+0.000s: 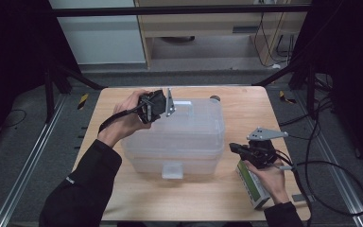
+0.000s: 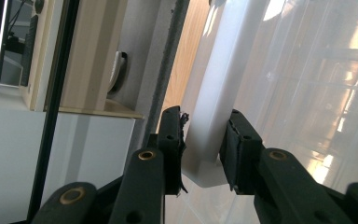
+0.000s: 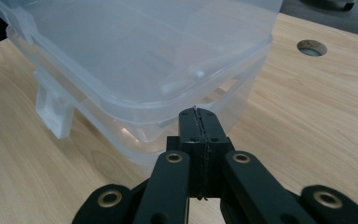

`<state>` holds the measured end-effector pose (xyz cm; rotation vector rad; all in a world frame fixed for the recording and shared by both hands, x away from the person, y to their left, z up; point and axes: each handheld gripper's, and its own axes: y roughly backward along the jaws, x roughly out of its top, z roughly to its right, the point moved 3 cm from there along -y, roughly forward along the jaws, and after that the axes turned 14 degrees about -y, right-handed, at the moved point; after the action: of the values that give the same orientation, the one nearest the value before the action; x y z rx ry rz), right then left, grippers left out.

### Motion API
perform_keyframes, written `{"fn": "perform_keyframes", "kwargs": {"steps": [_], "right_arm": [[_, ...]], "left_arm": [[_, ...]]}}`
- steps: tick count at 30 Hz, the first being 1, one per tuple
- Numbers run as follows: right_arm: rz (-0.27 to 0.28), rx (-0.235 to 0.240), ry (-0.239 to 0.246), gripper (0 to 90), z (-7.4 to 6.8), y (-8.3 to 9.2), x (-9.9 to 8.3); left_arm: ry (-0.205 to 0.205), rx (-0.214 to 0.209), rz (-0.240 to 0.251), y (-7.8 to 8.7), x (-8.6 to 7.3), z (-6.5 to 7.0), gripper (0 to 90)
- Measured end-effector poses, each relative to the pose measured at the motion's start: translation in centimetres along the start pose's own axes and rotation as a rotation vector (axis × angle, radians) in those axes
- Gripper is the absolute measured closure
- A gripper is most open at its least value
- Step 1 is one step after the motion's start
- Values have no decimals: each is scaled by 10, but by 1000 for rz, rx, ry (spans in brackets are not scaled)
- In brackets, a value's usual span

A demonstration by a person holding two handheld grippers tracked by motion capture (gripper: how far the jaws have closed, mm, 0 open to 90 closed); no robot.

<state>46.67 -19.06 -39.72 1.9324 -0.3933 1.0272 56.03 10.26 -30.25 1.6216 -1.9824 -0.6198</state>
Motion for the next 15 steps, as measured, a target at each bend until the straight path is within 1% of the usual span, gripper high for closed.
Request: {"fn": "perform_keyframes", "kwargs": {"steps": [6,10,14,15], "right_arm": [[-16,9,11,900,-3,-7,-2],[-14,20,10,900,-5,-7,-3],[-20,27,6,900,-7,-10,-4],[-20,30,12,900,-7,-11,-4]], "left_arm": [[17,4,4,-2,0,-3,699],[15,6,4,-2,0,-5,698],[30,10,10,-4,-1,-6,696],[32,11,11,-4,-1,-7,695]]}}
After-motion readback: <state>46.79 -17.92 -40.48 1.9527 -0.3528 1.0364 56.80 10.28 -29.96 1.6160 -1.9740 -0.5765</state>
